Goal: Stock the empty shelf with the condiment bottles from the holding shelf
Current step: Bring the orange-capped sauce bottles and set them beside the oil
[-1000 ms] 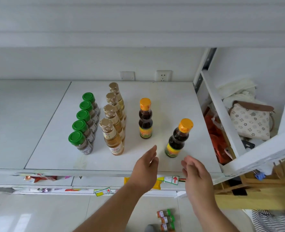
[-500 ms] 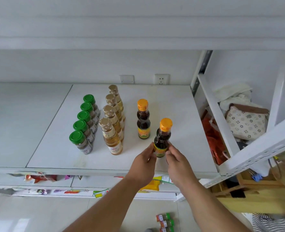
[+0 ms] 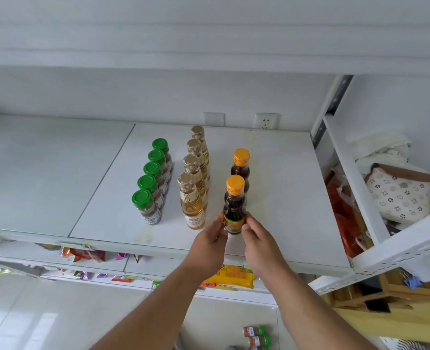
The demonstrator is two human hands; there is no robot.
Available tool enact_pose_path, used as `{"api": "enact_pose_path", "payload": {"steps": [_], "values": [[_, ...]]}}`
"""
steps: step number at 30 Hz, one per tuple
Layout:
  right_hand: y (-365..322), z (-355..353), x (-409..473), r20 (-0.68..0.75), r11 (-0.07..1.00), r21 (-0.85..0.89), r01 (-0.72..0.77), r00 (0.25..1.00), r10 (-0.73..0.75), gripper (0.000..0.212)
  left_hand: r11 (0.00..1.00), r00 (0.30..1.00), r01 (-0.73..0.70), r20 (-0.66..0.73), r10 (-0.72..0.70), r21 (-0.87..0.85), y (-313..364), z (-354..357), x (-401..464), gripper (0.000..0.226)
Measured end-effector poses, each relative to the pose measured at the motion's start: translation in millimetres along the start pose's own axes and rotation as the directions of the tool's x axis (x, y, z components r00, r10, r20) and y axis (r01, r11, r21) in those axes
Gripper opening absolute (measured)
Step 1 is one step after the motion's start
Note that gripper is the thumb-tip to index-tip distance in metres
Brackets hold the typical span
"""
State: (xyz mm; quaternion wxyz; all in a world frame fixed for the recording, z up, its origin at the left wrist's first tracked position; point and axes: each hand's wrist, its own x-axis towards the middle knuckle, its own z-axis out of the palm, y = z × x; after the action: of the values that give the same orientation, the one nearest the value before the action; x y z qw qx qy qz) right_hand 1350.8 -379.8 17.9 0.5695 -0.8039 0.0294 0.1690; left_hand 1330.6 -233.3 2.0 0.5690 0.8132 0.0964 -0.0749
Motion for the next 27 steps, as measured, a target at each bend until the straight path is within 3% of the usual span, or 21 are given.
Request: {"api": "enact_pose_path", "payload": {"steps": [4, 17, 27], "values": [[6, -1, -1, -0.001, 1.0, -0.01, -0.024, 1.0, 0.024, 0.043, 0.996, 0.998, 0.061, 0.0, -0.061, -0.067, -8, 0, -5, 0.053], [-2, 0, -7, -0.016, 1.0, 0.005, -0.031, 0.999, 0.031, 0.043, 1.0, 0.999, 0.001, 0.046, -0.001, 0.014, 1, -2, 0, 0.052], [-3, -2, -12, -0.011, 0.999, 0.006, -0.044, 0.999, 0.044, 0.045, 0.998, 0.994, 0.034, 0.105, -0.039, 0.054, 9, -2, 6, 0.052]]}}
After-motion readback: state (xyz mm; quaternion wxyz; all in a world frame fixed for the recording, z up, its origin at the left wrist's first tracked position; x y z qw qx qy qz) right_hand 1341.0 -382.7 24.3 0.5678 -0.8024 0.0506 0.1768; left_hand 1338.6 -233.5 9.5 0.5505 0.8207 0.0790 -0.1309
